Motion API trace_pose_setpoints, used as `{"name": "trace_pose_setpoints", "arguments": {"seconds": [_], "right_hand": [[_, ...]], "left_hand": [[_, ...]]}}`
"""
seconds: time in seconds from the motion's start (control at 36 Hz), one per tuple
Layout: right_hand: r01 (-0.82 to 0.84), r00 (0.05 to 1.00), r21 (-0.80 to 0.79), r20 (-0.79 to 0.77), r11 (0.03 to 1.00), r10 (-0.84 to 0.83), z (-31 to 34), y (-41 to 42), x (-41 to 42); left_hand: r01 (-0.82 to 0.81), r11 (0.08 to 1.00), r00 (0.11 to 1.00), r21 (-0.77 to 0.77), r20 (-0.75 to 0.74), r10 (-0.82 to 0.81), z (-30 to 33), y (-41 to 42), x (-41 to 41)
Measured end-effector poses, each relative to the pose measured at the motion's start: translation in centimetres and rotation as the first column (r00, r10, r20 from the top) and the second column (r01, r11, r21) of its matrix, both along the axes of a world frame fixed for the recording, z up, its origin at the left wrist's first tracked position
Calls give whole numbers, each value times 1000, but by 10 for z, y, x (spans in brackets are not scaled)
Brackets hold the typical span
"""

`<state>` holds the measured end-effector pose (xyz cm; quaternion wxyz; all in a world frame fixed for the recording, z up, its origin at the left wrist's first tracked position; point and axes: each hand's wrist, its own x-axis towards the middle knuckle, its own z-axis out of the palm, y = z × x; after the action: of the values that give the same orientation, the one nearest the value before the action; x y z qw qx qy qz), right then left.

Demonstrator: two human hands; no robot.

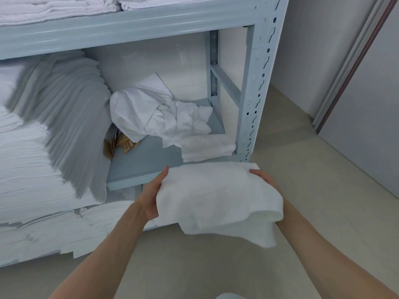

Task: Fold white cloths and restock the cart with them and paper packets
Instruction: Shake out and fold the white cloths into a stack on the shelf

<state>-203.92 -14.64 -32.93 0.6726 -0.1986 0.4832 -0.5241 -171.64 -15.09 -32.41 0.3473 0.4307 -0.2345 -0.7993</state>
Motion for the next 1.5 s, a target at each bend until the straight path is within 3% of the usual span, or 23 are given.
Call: {"name": "trace_pose_setpoints", "arguments": {"seconds": [0.28, 0.42, 0.58, 0.75, 0.89, 1.0, 1.33, 1.5], "right_hand": [[-104, 985, -57, 130, 993, 110, 1, 15, -23], [-301, 947, 67, 142, 951, 289, -6, 26, -41], [-470, 878, 68, 131, 880, 459, -7, 37, -51], [-515, 856, 86, 94, 853, 508, -13, 39, -57], [-487, 873, 129, 95, 864, 478, -17, 41, -63], [-464, 880, 146, -38, 873, 474, -24, 42, -60], [-464, 867, 85, -159, 882, 471, -21, 44, -49], [-396, 901, -57, -219, 916, 376, 25, 26, -49]], "left_hand": [[82, 994, 996, -71, -15, -83, 6, 3, -21], [80, 993, 997, -85, 22, -79, 12, -7, -25], [27, 1000, 1000, -8, 1, -27, -2, -7, -27], [168, 984, 981, -53, 105, -162, -17, 8, -43], [254, 966, 942, -51, 239, -235, -19, 13, -47], [237, 970, 929, -50, 303, -211, -21, 13, -40], [220, 971, 915, -90, 364, -173, -8, 9, -35], [156, 933, 920, -324, 391, -18, 43, -7, -35]]}}
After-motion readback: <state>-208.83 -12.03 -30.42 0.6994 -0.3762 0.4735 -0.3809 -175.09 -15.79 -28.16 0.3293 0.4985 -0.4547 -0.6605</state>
